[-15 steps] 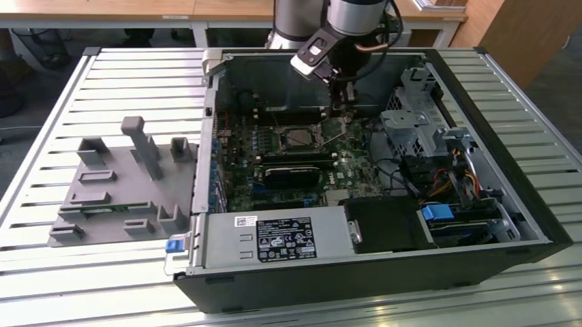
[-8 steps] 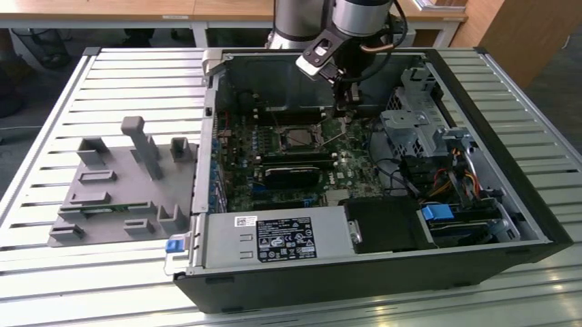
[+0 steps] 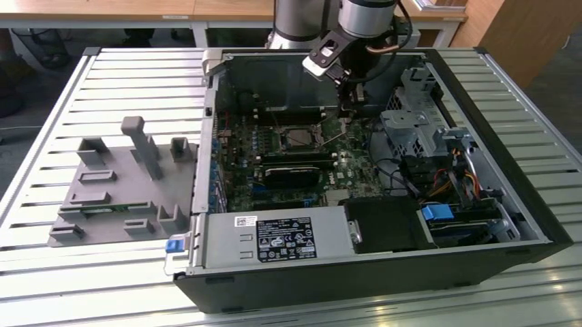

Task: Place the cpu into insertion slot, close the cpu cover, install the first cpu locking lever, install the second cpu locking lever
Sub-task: 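Close the cpu cover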

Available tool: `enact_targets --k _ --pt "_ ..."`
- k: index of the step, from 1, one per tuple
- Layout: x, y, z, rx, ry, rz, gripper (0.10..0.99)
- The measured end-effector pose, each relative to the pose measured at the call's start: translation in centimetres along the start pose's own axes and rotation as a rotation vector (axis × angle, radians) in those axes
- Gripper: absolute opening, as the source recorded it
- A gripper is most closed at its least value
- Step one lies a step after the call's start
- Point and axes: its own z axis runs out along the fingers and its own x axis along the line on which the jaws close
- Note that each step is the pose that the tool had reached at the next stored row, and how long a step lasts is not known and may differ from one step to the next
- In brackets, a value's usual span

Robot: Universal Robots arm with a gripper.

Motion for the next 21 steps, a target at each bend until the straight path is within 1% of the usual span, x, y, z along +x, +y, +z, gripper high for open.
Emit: enact_targets --k 8,21 --pt "0.31 0.89 0.44 0.004 -0.0002 0.0 0.118" --pt "0.47 1.67 0.95 0.008 0.0 -0.001 0.118"
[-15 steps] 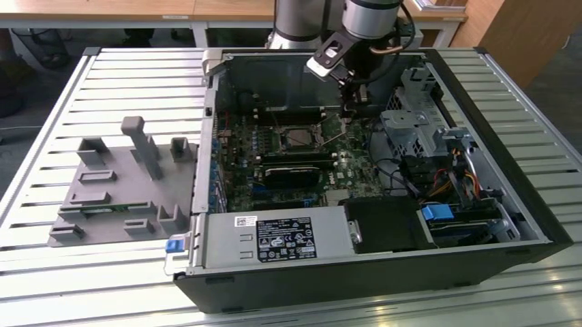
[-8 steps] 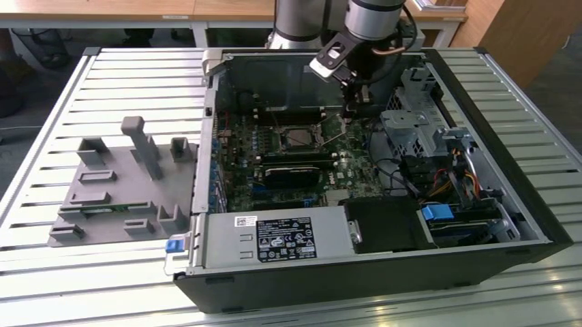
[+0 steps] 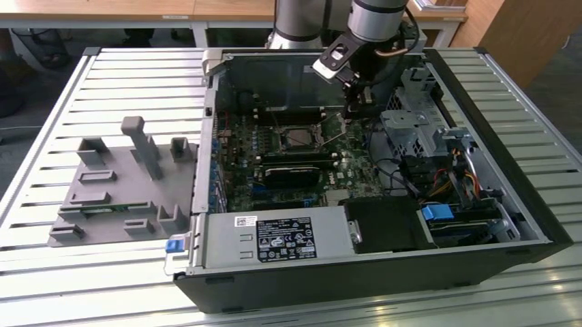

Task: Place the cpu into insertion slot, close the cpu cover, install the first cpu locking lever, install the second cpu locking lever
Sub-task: 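Close the cpu cover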

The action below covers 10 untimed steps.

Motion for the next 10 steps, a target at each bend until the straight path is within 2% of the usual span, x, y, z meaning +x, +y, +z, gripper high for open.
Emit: enact_targets --k 10 --pt "0.12 0.71 0.24 0.004 0.0001 0.0 0.118"
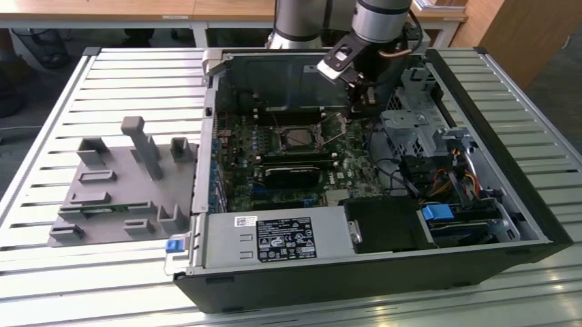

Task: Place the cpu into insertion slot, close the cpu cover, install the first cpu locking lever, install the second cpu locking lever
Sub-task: 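Close the cpu cover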

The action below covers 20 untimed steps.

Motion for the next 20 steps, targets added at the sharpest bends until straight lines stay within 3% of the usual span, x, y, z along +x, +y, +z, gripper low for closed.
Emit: enact_targets --k 10,20 --pt "0.13 0.64 0.41 0.007 0.0001 0.0 0.118" --pt "0.18 0.75 1.25 0.016 0.0001 0.0 0.118"
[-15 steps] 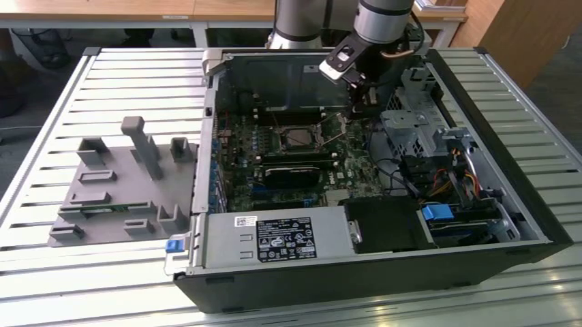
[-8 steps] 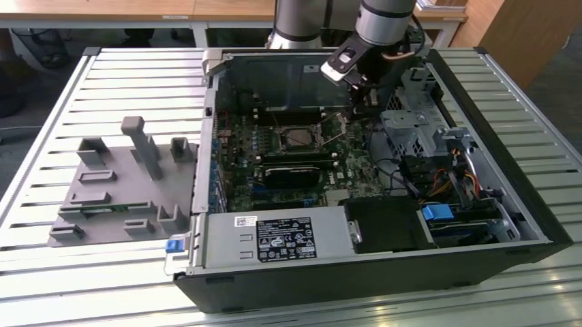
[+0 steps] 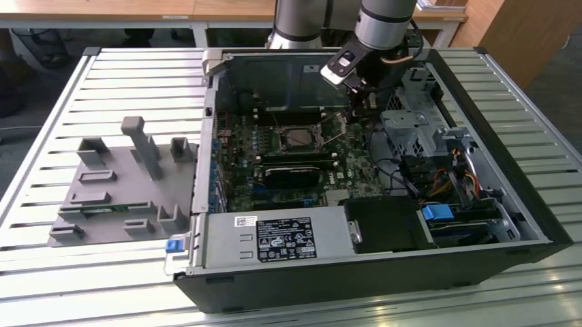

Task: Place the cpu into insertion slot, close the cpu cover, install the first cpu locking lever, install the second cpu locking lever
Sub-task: 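Close the cpu cover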

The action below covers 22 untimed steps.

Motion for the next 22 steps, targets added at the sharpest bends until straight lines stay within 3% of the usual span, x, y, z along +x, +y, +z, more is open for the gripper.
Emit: enact_targets --k 14,22 --pt "0.01 -0.24 0.02 0.0 0.0001 0.0 0.118" --pt "0.02 -0.57 -0.37 0.0 0.0003 0.0 0.118"
